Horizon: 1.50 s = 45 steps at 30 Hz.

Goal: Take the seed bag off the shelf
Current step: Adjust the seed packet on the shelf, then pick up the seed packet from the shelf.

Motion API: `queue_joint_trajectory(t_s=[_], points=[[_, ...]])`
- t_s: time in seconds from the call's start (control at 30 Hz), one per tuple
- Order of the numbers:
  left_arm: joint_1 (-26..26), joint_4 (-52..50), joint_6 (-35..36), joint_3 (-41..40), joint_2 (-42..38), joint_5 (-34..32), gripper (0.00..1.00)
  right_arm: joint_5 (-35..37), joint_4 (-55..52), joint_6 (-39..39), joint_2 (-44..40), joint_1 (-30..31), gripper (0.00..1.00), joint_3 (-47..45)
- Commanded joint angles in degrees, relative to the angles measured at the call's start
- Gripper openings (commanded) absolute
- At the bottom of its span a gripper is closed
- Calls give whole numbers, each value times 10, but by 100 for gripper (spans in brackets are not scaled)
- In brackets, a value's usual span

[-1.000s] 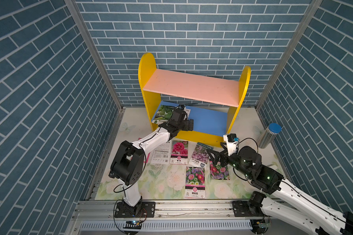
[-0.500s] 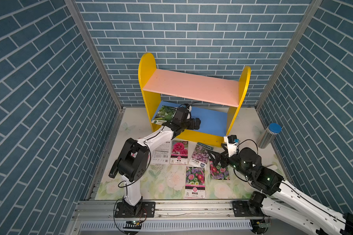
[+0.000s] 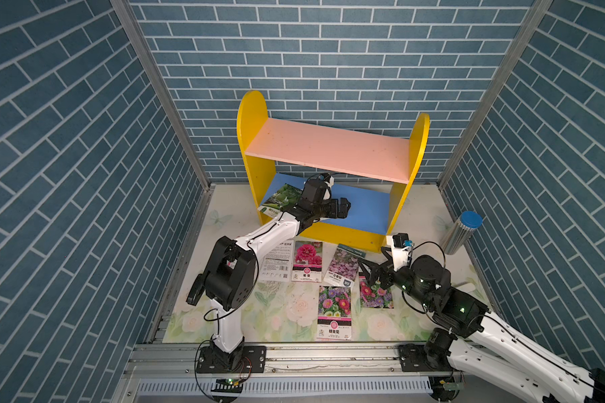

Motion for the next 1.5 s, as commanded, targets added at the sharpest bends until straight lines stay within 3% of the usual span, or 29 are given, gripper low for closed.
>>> queue_joint_trajectory(t_s=[0.0,0.27,0.43,0.7,0.93,1.47], points=[[-2,-46,29,21,-35,-21,100,5,9,-6,-6,-1,99,-7],[33,-102,12,-49,-123,-54,100,-6,24,-5,-5,-1,99,-12],[114,-87,-38,-153,-221,-5,99,-13,44,0,-3,-1,98,-27],[221,-96,-77,-244,-329,43,99,-25,70,5,16,-1,99,-36],[282,-53,-136,-308,-341,102,98,-31,88,9,25,-1,98,-39],[289,41,-198,-330,-260,134,90,-23,86,13,15,-1,98,-42]])
